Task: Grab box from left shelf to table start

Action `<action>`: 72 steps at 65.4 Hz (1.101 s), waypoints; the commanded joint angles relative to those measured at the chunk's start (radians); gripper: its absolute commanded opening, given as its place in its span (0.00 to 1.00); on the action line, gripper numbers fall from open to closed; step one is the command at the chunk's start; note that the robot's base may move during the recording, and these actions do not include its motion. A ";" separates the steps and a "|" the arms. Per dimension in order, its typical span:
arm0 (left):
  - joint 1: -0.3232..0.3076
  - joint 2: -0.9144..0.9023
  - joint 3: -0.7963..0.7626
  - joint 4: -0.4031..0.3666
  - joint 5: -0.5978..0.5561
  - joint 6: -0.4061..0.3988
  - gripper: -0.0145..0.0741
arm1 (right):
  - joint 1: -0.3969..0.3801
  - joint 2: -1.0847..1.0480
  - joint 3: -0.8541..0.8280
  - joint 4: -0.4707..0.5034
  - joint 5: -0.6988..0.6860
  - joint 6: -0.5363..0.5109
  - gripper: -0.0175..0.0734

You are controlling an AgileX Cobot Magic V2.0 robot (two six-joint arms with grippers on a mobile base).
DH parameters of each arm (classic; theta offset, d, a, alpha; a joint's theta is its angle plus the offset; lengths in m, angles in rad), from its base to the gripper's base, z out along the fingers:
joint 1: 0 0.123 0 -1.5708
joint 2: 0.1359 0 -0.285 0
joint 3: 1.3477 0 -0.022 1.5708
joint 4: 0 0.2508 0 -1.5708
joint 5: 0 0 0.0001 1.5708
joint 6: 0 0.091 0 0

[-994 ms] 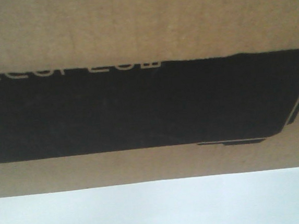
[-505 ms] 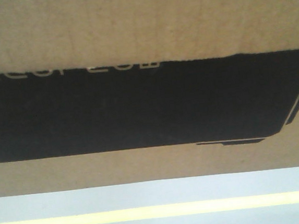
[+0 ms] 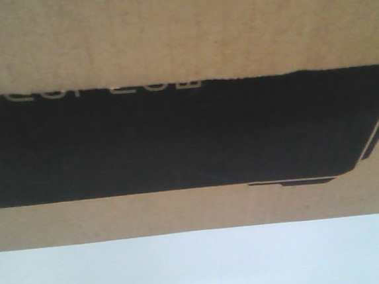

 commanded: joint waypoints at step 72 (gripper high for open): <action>-0.010 -0.016 -0.044 0.002 -0.036 0.015 0.05 | -0.004 -0.004 -0.031 -0.117 -0.069 -0.010 0.26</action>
